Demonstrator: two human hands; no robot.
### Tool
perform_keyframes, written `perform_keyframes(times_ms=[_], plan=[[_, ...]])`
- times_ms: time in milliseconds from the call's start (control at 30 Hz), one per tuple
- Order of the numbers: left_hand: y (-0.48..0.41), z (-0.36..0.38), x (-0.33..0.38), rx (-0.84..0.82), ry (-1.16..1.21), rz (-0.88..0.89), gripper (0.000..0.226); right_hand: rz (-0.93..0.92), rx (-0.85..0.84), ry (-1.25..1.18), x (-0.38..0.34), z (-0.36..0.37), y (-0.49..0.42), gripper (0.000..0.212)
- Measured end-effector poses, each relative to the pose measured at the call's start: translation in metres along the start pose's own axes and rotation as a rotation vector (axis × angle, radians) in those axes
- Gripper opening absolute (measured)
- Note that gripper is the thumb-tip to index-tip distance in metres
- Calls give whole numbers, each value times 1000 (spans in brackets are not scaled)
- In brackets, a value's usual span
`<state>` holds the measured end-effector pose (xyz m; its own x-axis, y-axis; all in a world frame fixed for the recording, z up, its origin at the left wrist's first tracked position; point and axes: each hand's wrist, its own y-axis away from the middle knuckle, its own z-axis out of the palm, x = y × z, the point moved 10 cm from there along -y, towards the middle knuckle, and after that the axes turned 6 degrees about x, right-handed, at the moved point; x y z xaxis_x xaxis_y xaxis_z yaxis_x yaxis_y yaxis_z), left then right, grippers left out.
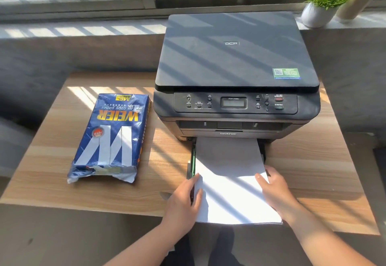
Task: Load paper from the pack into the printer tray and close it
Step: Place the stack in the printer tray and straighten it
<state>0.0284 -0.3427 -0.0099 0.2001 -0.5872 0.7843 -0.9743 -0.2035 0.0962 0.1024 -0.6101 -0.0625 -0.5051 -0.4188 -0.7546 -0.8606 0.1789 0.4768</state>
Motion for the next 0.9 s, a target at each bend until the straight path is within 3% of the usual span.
perform_keyframes(times_ms=[100,233,400,600,767,900], plan=[[-3,-2,-7,18,15,-88,37,15,18,7,-6,0,-11,38],[-4,-2,-7,2,-8,-63,36,-39,-6,-58,-18,-6,-10,30],[-4,-4,-19,9,-16,-111,31,44,-29,-185,11,-14,-1,17],[-2,-4,-22,0,-13,-149,29,51,-12,-175,11,4,-19,29],[-3,-9,-30,-10,-17,-194,42,3,54,-108,-4,16,-30,34],[-1,-6,-24,-21,-63,-129,42,15,93,-49,-6,20,-38,38]])
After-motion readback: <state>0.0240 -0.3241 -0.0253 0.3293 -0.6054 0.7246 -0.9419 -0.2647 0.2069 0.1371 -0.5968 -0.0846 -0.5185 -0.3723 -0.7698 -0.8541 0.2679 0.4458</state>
